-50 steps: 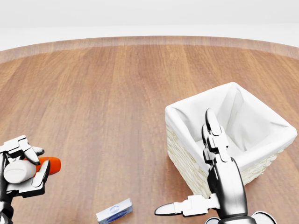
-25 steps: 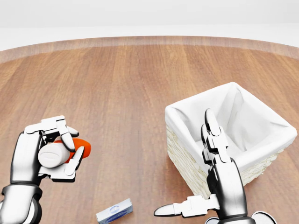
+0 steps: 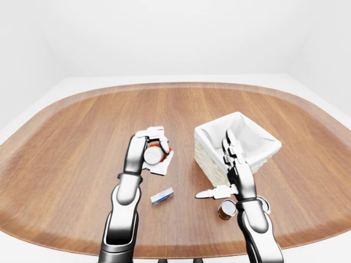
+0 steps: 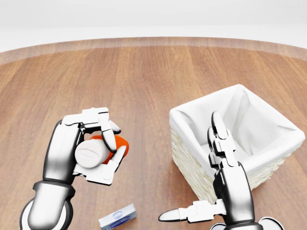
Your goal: Pick up the ketchup, and put it in the basket.
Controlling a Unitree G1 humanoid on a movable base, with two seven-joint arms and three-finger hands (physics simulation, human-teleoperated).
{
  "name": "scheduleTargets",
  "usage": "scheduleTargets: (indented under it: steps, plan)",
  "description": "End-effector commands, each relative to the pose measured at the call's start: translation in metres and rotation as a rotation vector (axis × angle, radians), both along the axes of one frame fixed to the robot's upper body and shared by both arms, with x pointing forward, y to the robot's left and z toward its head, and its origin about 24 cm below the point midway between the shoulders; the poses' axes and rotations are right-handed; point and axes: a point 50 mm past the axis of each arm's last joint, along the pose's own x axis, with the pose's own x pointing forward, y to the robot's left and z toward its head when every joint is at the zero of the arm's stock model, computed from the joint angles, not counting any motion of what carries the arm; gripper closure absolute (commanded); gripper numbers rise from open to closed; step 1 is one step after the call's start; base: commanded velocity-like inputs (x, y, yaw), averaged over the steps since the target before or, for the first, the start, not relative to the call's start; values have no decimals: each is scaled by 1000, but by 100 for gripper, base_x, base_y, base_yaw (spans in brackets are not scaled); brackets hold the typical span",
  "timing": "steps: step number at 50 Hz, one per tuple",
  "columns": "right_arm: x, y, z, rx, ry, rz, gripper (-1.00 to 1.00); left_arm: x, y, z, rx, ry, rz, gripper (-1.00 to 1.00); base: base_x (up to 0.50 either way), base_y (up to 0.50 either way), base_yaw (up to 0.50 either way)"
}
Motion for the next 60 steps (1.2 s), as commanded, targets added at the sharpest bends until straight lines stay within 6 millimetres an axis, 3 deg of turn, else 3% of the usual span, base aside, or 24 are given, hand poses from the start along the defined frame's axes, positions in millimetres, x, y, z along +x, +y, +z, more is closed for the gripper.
scheduleTargets:
  steps: [1,11,23,60]
  plan:
    - [0,-1,1,2,-3,-4,-100,-16,-30,24,-41,-106,-111,100,0,0,0]
    - [0,-1,1,4,-4,-5,-100,-23,-41,25,-23,-117,-151,100,0,0,0]
    - [-1,-3,2,7,-6,-12,-100,-44,-59,42,-16,-206,-220,100,0,0,0]
    - [-2,-5,4,12,-11,-14,-100,-73,-94,43,-31,-228,-352,100,0,0,0]
